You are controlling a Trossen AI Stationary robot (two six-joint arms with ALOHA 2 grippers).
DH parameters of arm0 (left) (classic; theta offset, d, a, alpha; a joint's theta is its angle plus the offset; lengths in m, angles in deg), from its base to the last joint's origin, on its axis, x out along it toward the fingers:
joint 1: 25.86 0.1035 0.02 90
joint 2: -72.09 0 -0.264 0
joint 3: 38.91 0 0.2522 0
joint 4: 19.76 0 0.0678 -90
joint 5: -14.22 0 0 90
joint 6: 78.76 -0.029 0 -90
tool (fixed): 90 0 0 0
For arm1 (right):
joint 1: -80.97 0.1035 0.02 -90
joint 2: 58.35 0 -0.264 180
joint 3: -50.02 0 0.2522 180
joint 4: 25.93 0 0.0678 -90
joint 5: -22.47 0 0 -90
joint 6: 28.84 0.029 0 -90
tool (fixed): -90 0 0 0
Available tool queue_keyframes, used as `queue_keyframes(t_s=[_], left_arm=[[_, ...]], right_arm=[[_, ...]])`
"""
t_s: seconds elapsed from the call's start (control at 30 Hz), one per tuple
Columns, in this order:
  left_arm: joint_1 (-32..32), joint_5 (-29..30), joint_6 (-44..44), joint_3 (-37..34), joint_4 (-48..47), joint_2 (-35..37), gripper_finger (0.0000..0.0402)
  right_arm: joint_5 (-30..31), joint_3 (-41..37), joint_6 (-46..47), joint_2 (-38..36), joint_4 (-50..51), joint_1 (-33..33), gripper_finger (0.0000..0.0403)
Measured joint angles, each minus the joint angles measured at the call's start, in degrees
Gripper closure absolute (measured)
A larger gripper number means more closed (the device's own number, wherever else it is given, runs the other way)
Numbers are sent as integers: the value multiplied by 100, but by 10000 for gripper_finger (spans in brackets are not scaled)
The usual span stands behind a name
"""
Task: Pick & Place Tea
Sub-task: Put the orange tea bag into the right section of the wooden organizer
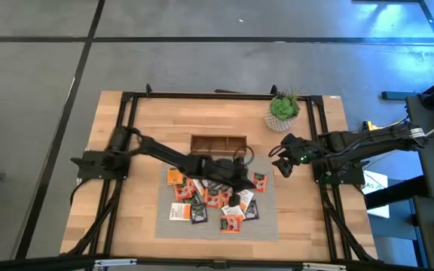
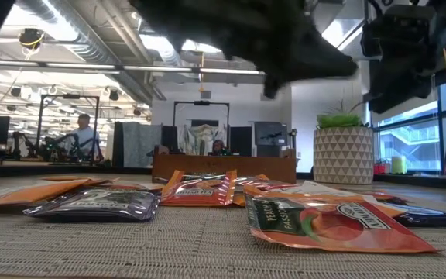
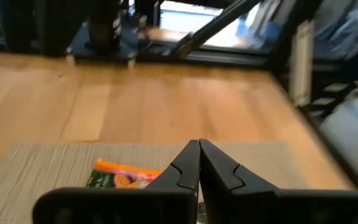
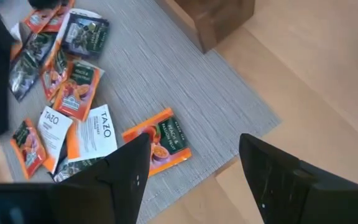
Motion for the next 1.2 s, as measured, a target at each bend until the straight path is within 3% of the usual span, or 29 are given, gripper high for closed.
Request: queue_keyframes(t_s=[0.33,0.77,1.2], left_arm=[[-240,839,-168,1235,-1289,-1119,399],[-267,1130,28,1298,-2118,-1301,399],[-257,1310,140,1298,-2048,-1299,399]], right_arm=[[-94,0,412,463,16,-2,156],[-123,-2,384,1423,-345,2,156],[-443,-4,383,2323,-721,7,156]])
